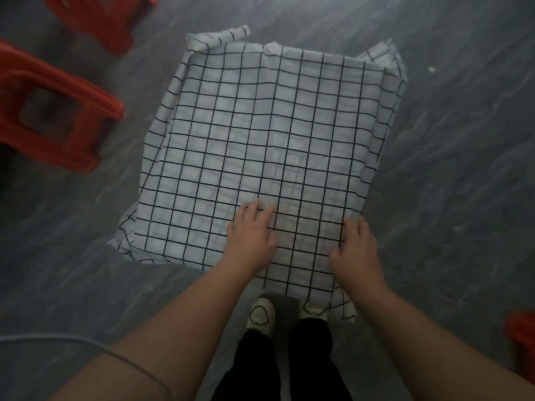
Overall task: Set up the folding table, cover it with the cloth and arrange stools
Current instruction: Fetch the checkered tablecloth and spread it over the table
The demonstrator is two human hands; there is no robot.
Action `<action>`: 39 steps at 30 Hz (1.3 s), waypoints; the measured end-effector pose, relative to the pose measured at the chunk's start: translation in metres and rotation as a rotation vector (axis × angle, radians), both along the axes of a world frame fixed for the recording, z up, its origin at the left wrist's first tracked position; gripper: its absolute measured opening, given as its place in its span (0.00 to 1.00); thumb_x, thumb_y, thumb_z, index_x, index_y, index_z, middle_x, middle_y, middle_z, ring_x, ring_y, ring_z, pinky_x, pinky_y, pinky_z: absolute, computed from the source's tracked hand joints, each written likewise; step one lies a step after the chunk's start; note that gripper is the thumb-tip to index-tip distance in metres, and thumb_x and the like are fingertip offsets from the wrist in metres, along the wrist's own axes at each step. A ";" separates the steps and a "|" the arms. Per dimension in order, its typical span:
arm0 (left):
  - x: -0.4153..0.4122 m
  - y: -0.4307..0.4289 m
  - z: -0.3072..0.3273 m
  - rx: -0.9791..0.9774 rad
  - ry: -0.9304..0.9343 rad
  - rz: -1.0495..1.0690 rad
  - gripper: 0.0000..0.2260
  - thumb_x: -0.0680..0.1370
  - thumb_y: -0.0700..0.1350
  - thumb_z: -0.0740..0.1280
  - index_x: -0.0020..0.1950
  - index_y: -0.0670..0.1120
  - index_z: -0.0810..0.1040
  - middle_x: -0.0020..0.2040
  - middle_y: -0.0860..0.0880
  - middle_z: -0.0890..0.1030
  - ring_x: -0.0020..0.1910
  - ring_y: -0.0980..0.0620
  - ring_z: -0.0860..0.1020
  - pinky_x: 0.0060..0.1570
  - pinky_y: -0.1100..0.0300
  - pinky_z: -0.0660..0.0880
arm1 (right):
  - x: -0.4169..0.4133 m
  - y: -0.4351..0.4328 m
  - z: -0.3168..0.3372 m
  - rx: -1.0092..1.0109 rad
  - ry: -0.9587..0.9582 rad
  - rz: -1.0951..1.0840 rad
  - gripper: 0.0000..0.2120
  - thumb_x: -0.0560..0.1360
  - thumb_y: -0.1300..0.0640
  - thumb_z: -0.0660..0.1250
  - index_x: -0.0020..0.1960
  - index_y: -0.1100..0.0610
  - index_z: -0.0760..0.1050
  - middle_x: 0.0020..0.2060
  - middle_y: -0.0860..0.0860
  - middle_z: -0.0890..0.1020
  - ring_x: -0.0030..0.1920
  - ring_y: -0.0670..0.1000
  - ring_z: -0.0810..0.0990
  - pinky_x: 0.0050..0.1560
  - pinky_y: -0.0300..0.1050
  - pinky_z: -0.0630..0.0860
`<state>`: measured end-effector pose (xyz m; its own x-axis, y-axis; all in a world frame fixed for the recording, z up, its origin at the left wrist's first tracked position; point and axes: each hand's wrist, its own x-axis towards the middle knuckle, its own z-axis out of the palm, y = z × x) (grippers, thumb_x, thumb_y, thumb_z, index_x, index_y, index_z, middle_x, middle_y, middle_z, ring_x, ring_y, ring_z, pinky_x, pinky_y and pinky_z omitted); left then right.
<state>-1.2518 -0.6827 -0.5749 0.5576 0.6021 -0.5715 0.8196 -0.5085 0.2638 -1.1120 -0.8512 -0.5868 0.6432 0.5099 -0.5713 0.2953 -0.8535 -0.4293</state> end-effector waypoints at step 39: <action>-0.292 0.228 -0.070 -0.484 -0.059 0.675 0.26 0.80 0.47 0.69 0.75 0.46 0.64 0.65 0.44 0.74 0.63 0.44 0.75 0.60 0.54 0.71 | -0.272 0.277 -0.011 -0.039 -0.203 0.762 0.29 0.81 0.46 0.52 0.81 0.46 0.51 0.81 0.49 0.51 0.81 0.52 0.45 0.79 0.57 0.45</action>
